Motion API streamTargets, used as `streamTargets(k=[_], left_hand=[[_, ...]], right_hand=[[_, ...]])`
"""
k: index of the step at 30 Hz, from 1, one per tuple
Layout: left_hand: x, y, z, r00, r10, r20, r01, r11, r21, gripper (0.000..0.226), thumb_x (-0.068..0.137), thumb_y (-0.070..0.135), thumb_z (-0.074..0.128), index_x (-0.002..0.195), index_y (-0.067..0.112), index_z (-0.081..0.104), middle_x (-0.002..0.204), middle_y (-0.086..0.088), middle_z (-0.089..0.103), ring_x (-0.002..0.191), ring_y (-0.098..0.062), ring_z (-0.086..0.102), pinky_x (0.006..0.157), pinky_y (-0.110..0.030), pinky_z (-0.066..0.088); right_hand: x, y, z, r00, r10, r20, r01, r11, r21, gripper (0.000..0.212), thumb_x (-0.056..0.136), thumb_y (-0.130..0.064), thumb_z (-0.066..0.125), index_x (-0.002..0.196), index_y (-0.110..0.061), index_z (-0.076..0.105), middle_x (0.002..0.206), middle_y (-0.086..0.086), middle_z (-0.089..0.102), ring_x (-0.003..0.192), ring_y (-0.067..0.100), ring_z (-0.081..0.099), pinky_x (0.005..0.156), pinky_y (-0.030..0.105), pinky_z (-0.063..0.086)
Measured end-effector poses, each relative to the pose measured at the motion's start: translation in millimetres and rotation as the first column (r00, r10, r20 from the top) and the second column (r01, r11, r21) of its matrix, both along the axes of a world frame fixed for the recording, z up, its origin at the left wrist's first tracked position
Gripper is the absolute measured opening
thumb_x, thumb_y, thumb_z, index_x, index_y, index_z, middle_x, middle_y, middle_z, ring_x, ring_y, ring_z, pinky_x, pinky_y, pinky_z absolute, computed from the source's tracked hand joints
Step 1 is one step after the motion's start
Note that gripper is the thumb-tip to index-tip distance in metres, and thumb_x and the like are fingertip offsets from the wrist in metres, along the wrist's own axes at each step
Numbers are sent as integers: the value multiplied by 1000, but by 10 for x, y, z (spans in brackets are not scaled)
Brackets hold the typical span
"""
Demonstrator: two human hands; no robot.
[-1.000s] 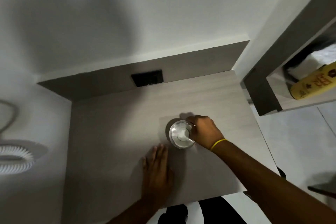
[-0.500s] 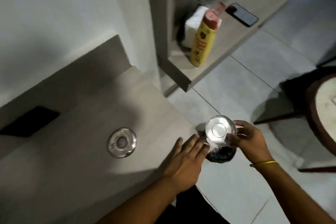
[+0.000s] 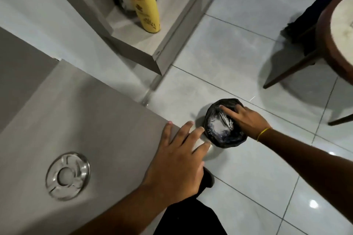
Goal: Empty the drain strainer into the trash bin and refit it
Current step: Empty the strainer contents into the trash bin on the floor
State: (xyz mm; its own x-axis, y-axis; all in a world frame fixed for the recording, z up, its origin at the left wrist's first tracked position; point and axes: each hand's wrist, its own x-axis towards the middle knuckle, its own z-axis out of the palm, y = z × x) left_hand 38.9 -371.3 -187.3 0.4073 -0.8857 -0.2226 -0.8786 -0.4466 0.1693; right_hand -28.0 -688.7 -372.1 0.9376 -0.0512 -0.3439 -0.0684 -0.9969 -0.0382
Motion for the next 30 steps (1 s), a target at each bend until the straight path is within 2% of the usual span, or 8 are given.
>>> streamTargets(k=[7,12,17,19,21,25,28,30], left_hand=[[-21,45,-90,1000,10,21,-9,998,-64,25,96,46,59,106,30,74,164,-2,47,162,-31,29,131,-68,9],[-25,41,-89,999,29,16,-27,997,-67,37,98,49,56,126,28,71,165,-4,48,161,-32,32,131,-69,12],[-33,10,-30,999,46,-16,-47,998,-48,41,98,48,58,132,28,69,165,-4,49,161,-31,33,131,-68,13],[-33,-8,-5,999,48,-20,-49,998,-43,41,97,48,59,132,28,69,165,-3,49,161,-31,32,132,-67,12],[-33,-14,7,999,43,-13,-43,999,-32,43,96,48,60,134,29,68,165,-3,49,161,-31,32,132,-67,11],[-29,-17,4,999,35,-1,-35,999,-12,49,91,49,69,136,29,65,163,-3,51,159,-31,35,132,-65,8],[-38,-25,-26,999,47,1,-47,999,-19,54,86,46,78,136,30,65,162,-2,52,158,-30,35,133,-64,6],[-40,-29,-50,999,52,-2,-52,998,-19,58,82,43,83,136,29,65,161,-2,52,158,-30,36,132,-65,7]], right_hand=[[320,-5,-688,931,281,-233,-321,933,-160,77,99,-7,50,168,-15,15,143,20,47,112,41,59,85,49,62],[261,89,-982,837,454,-306,-518,836,-178,81,103,2,37,169,-26,-1,141,22,43,107,37,61,72,39,52],[269,88,-1079,796,508,-329,-604,705,-372,52,103,-7,45,154,-7,48,138,15,65,109,29,70,84,36,58],[271,110,-1152,752,528,-395,-655,666,-358,63,106,-3,36,167,-10,21,143,22,55,111,36,66,86,40,56],[320,83,-1075,771,490,-408,-608,757,-241,74,108,-2,34,169,-29,3,141,25,47,108,36,64,81,41,52],[450,165,-994,814,421,-400,-562,745,-361,39,89,-19,69,127,-9,74,103,16,73,79,24,70,68,33,54],[451,145,-1082,795,476,-377,-594,738,-320,63,105,-9,47,164,-14,28,128,22,60,100,33,68,76,38,52],[467,168,-1101,840,447,-308,-529,801,-279,52,107,-8,50,157,-15,39,129,23,59,97,33,70,74,34,51]])
